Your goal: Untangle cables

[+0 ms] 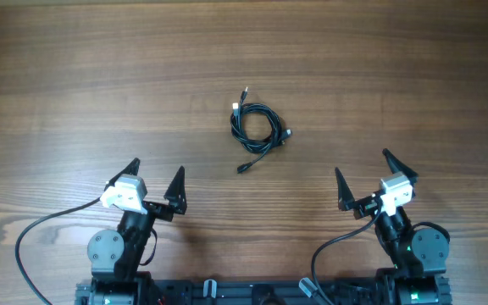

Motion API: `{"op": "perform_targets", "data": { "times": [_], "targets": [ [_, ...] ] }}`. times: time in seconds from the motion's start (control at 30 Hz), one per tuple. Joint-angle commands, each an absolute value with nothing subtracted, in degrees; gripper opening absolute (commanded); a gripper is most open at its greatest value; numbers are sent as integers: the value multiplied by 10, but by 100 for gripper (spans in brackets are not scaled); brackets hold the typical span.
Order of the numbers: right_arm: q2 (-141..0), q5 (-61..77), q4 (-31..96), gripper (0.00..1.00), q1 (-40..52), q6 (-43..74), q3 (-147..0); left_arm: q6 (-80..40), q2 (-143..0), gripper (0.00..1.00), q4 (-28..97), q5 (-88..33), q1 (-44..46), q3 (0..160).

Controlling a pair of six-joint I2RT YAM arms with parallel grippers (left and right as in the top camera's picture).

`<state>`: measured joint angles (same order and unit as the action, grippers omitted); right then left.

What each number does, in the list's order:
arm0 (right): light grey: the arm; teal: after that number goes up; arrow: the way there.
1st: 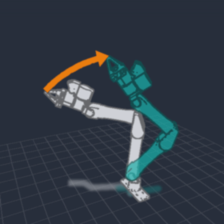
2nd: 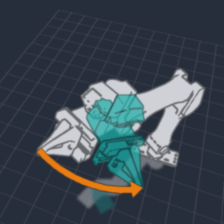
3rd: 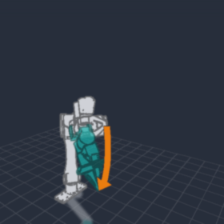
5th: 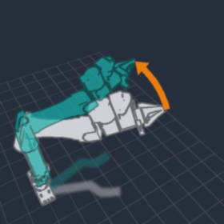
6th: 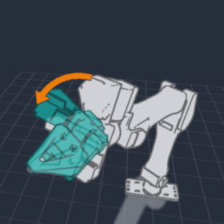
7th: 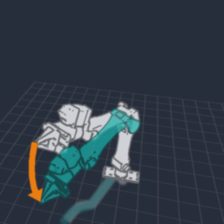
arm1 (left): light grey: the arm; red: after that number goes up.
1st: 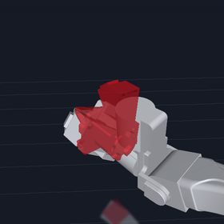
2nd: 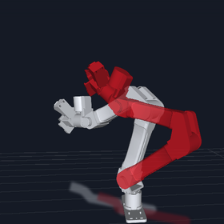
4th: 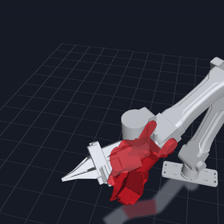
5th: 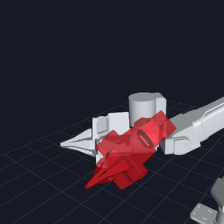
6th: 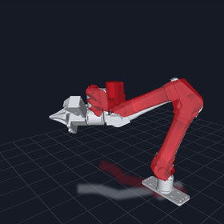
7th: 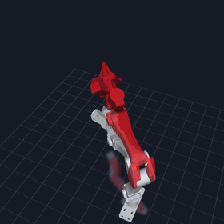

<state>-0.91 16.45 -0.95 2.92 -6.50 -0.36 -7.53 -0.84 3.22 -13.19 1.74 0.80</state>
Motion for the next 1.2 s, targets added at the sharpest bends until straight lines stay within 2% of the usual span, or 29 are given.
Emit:
{"op": "perform_targets", "data": {
  "times": [0.0,0.3,0.57,0.87,1.03,1.17],
  "targets": [
    [-13,171,-13,100,32,-13,-3,-64,-19,100,31,-139,14,4],
    [-24,221,36,100,32,2,-44,-64,-142,100,39,-152,14,91],
    [-120,245,57,100,32,16,-135,-64,-321,100,53,-216,14,223],
    [-328,276,186,100,32,15,-354,-64,-451,100,230,-219,14,402],
    [-457,288,323,100,32,15,-515,-65,-546,100,349,-219,15,519],
    [-562,289,452,100,32,2,-657,-69,-621,100,424,-219,54,615]
  ]
}}
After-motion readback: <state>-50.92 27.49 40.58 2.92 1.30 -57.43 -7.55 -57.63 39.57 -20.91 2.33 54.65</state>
